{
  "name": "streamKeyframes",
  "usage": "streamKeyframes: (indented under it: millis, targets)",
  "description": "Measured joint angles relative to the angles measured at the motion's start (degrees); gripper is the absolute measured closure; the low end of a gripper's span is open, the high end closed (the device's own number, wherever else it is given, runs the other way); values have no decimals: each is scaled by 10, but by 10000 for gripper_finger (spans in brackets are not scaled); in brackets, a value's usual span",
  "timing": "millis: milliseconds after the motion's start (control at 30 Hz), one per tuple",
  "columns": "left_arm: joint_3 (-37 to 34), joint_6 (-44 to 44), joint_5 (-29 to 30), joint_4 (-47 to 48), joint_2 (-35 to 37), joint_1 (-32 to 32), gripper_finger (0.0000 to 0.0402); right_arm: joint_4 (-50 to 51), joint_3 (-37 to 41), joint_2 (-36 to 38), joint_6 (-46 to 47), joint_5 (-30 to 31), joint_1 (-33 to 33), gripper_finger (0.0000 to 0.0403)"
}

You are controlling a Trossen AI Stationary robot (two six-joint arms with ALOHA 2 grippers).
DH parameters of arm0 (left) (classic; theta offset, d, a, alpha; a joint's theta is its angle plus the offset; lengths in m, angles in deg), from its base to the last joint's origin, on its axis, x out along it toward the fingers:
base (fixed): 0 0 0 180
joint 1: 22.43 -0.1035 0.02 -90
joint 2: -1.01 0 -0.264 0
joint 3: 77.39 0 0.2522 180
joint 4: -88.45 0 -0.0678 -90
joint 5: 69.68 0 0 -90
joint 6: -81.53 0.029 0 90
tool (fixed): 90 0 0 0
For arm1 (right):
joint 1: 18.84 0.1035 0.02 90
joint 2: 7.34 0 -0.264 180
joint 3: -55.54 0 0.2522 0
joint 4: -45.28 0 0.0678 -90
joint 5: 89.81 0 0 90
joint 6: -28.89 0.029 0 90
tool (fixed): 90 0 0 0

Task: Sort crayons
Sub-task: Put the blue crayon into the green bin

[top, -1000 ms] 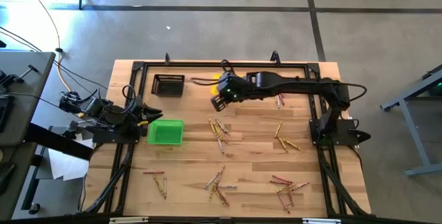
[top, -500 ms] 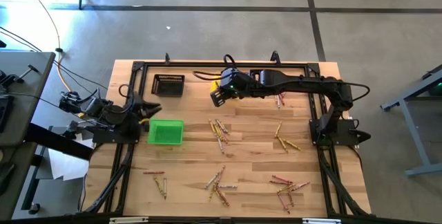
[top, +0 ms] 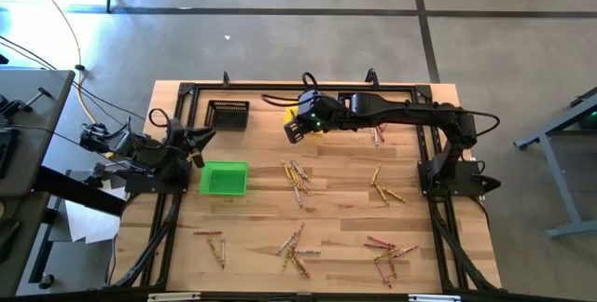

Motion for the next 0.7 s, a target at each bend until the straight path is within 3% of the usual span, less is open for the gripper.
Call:
streamKeyframes:
  millis: [233,300,533,700]
  targets:
    - [0,3,-22,0,0,0,328,0,0,0,-11,-3,0,396]
    - [0,21,-1,-4,0,0,328,0,0,0,-15,-3,0,396]
    - [0,-190,17,-150,0,0,328,0,0,0,-25,-3,-2,396]
    - [0,-129,27,-179,0,-1,328,0,0,0,-23,-3,-2,396]
